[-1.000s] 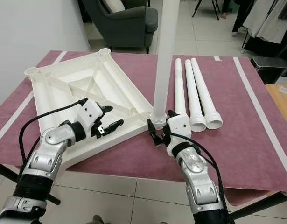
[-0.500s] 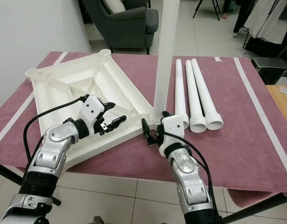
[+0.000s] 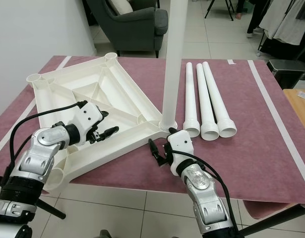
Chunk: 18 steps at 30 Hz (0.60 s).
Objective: Building children table
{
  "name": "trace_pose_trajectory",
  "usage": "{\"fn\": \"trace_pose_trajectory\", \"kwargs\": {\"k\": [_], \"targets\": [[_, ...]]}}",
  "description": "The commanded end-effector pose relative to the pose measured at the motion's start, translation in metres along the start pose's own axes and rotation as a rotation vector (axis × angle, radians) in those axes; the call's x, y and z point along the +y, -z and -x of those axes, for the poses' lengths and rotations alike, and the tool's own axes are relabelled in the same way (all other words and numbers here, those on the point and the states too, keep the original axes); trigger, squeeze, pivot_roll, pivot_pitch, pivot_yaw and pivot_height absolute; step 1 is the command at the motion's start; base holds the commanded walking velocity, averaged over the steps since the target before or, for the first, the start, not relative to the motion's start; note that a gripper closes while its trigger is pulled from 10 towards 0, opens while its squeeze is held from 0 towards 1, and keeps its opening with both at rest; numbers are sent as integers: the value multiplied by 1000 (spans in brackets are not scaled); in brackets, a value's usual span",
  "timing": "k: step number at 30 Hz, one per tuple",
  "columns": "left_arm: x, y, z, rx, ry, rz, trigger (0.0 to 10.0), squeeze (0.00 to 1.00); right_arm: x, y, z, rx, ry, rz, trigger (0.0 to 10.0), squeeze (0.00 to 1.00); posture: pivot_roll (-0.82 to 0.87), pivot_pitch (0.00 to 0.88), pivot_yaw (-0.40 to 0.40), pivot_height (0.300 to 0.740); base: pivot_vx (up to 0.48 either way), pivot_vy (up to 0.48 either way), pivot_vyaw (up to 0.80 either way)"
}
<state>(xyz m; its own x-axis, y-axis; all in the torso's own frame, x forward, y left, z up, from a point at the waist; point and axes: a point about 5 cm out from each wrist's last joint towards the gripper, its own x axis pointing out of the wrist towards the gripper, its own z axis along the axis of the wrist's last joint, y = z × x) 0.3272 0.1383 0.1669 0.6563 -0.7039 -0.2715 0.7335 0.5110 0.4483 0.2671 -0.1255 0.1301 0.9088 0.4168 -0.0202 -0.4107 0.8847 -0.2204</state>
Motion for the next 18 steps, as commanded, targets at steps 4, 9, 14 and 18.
{"fn": "trace_pose_trajectory", "kwargs": {"k": [4,9,14,18], "targets": [[21,19,9,145,158,-28,10000,0,13,11,-5,123,-44,58,10000,0,-40,88,99,740,0,0,0],[28,27,15,220,227,-52,10000,0,12,14,-12,202,-17,88,10000,0,-33,102,96,740,0,0,0],[29,32,16,252,229,-63,10000,0,10,16,-14,236,-5,68,10000,0,-30,107,93,740,0,0,0],[30,44,22,319,225,-63,10000,0,8,14,-24,268,6,-28,10000,0,-26,117,88,740,0,0,0]]}}
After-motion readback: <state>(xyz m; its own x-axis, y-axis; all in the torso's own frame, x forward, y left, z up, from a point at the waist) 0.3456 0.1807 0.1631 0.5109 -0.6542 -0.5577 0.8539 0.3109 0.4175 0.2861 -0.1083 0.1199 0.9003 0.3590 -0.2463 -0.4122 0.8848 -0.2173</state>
